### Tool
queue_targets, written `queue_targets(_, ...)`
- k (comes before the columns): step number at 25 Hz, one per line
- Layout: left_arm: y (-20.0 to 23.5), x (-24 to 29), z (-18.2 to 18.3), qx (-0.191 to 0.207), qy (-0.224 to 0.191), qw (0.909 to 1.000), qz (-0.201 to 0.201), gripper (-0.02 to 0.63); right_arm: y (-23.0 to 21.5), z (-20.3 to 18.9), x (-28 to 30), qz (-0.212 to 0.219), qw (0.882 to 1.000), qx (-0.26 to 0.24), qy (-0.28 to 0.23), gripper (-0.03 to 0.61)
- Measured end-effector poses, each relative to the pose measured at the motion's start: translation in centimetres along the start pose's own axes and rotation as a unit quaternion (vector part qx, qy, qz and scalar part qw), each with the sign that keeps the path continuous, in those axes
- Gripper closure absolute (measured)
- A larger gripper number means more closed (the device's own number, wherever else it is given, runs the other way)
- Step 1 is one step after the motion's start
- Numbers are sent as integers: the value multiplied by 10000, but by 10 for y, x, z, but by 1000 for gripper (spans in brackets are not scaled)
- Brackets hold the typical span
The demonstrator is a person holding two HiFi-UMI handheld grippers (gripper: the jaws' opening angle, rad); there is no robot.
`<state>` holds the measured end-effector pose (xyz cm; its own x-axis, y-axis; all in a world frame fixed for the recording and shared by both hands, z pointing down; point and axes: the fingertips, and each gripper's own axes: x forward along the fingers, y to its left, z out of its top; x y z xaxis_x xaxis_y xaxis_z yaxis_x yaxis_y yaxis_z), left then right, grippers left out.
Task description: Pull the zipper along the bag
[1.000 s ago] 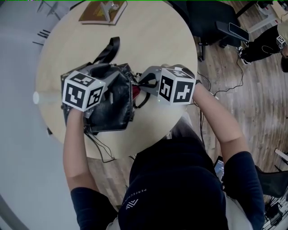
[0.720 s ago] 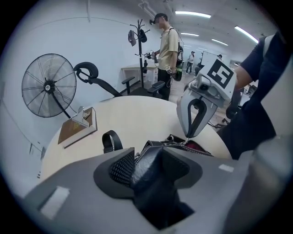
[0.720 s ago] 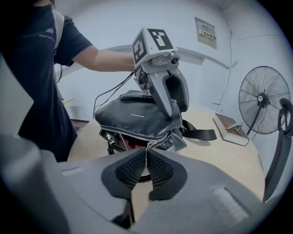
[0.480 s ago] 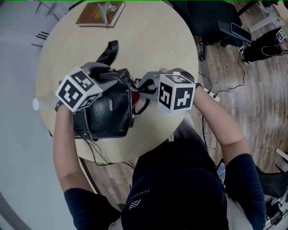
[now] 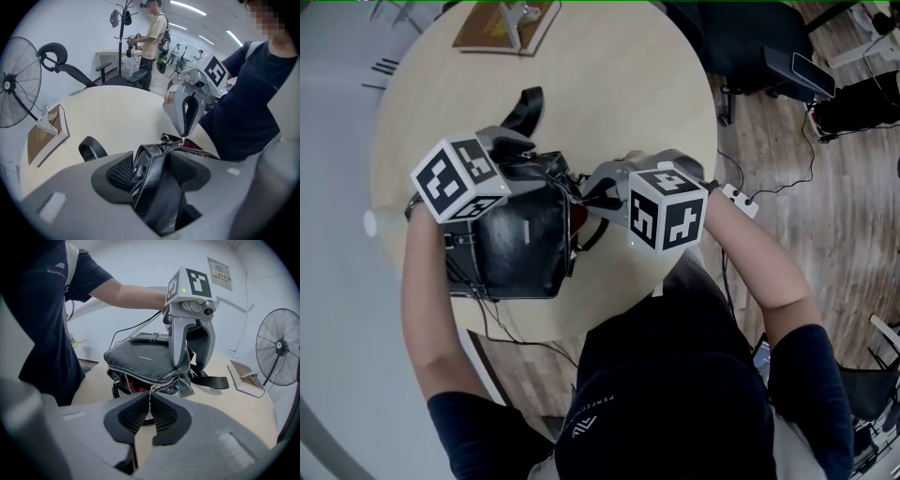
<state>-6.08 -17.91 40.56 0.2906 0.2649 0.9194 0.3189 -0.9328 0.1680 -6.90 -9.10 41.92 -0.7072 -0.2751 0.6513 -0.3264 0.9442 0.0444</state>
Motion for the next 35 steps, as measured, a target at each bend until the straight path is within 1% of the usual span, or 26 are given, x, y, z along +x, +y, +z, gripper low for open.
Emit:
queue_targets(2,-4,3,-1,-88,54,9996,-255,344,0,0,0,52,10000,-11,-27,565)
queue_targets(5,-11,9,-6,-35,312,9979,-558,337,-1,0,0,96,9999,-44,-46,566)
queue_targets(7,-12,11,-7,36,441,9972,-602,342,-2,-1,-1,104,9999,-61,-52,565)
queue_targets(10,-13,12,-6,119,495,9970,-586,353,-2,-2,-1,105,9999,-50,-76,566)
queue_targets(13,-17,12,-7,231,531,9971,-500,373,-3,-2,-2,22,9999,-31,-95,566)
queue_targets(16,-18,10,-6,331,511,9972,-428,412,-8,-2,-4,-123,9999,10,-113,566)
queue_targets(21,-15,-2,-1,232,271,9992,-199,472,-9,1,-7,-327,9994,62,-112,566)
queue_targets(26,-15,-12,1,284,182,9994,94,491,-8,6,-9,-511,9986,77,-122,566)
queue_targets(28,-13,-17,4,220,92,9995,223,491,-9,10,-12,-623,9979,59,-140,566)
queue_targets(31,-9,-26,6,58,-74,9985,538,491,-12,15,-17,-858,9962,38,-151,566)
queue_targets(35,-2,-38,6,-249,-238,9954,892,491,-17,24,-22,-1152,9933,24,-94,566)
